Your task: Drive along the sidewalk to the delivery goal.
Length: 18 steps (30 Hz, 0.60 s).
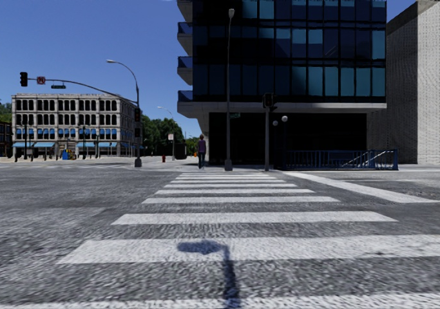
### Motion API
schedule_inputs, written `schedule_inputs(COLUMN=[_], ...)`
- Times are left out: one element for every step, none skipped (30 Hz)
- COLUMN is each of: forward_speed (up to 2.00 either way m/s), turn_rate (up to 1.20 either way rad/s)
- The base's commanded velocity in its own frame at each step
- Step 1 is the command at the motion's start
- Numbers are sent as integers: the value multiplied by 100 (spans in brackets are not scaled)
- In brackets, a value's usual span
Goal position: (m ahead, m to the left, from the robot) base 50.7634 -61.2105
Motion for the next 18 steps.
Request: schedule_inputs(forward_speed=[200,200,200,200,200,200,200,200,200,200,200,200,200,200,200,200,200,200], turn_rate=[36,36,35,35,35,32,32,29,28,22,22,6,0,0,0,0,0,0])
